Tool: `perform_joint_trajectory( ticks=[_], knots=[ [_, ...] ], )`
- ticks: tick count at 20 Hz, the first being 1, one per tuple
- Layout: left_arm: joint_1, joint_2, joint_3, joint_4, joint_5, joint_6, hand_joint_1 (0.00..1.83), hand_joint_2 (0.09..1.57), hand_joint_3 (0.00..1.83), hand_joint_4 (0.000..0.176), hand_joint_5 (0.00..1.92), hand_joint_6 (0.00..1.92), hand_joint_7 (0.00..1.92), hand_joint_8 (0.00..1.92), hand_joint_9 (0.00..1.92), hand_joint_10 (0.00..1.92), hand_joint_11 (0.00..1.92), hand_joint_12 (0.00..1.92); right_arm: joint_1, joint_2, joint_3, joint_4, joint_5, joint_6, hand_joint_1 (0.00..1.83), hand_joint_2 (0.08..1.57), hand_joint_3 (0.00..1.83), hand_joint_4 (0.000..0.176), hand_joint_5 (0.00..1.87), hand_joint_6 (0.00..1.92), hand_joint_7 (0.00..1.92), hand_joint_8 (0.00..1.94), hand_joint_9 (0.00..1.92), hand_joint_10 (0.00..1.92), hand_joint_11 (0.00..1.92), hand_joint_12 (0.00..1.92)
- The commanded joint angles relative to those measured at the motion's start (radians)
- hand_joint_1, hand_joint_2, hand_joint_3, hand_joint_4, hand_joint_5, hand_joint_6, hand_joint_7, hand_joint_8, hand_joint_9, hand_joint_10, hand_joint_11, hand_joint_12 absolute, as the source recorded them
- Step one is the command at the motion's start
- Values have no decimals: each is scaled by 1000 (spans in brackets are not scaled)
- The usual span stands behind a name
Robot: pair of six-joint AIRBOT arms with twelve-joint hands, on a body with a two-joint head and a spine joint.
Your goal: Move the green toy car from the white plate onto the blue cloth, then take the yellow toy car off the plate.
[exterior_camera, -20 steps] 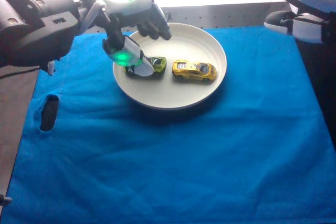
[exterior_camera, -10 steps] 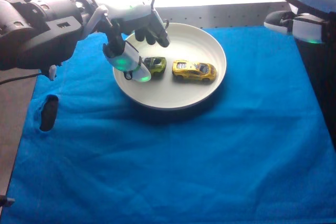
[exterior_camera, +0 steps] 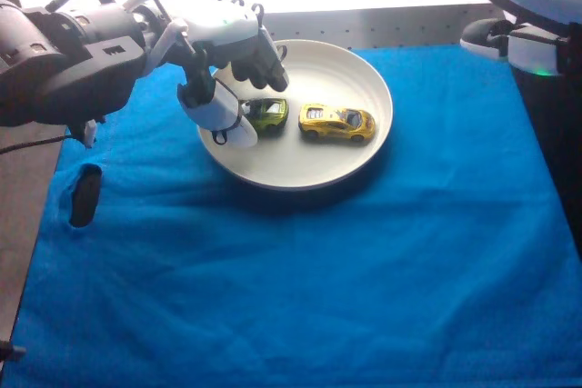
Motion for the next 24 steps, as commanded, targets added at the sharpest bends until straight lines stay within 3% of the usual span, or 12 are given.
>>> perform_joint_trajectory(
  ticks=[1, 3, 6, 9, 12, 14, 16, 18, 22, 24],
  knots=[
    [-4, -7, 3, -4, -95, 0, 1097, 944, 0, 0, 781, 4, 628, 609, 487, 1140, 350, 1699, 8, -1, 1, 5, 120, -1, 1194, 1145, 0, 0, 391, 897, 491, 890, 427, 1397, 284, 1921],
    [-3, -10, 6, -4, -94, 0, 1104, 945, 0, 0, 781, 1, 589, 719, 470, 1189, 351, 1725, 8, -1, 0, 5, 120, -1, 1198, 1148, 0, 0, 388, 886, 489, 888, 427, 1395, 280, 1921],
    [-3, -14, 9, -4, -93, 0, 1087, 959, 1, 0, 782, 1, 611, 624, 500, 1057, 346, 1645, 8, -2, 0, 5, 120, -1, 1204, 1145, 0, 0, 395, 923, 512, 923, 465, 1410, 310, 1921],
    [-2, -20, 14, -4, -90, 0, 1094, 960, 1, 0, 782, 0, 600, 670, 471, 1155, 327, 1703, 8, -2, 0, 5, 120, -1, 1186, 1158, 0, 0, 378, 892, 487, 922, 434, 1423, 315, 1921],
    [-1, -24, 17, -4, -89, 0, 1086, 966, 0, 0, 801, 5, 653, 567, 521, 1035, 345, 1616, 8, -2, -1, 5, 120, -1, 1223, 1149, 0, 0, 406, 889, 485, 899, 443, 1399, 315, 1921],
    [-1, -26, 21, -4, -86, 0, 1093, 968, 1, 0, 808, 6, 653, 596, 497, 1102, 342, 1659, 7, -3, -1, 5, 120, -1, 1233, 1145, 0, 0, 421, 846, 516, 907, 470, 1411, 316, 1921],
    [1, -30, 25, -4, -83, 0, 1083, 973, 0, 0, 800, 2, 669, 427, 503, 923, 298, 1563, 7, -3, -1, 5, 120, -1, 1237, 1145, 0, 0, 420, 827, 511, 956, 444, 1461, 306, 1921],
    [1, -32, 27, -5, -83, 0, 1084, 981, 2, 0, 798, 0, 683, 389, 497, 932, 295, 1580, 7, -3, -1, 5, 120, -1, 1205, 1143, 0, 0, 445, 820, 538, 945, 445, 1413, 255, 1921],
    [2, -35, 30, -6, -81, 0, 1084, 988, 1, 0, 808, 4, 691, 446, 493, 1064, 333, 1652, 7, -3, -2, 5, 120, -1, 1217, 1135, 0, 0, 438, 871, 499, 993, 422, 1473, 247, 1921],
    [3, -35, 30, -8, -81, 0, 1094, 995, 0, 0, 816, 4, 646, 699, 514, 1211, 405, 1713, 7, -3, -3, 5, 120, -1, 1217, 1134, 0, 0, 444, 887, 499, 964, 438, 1416, 256, 1921]
  ],
)
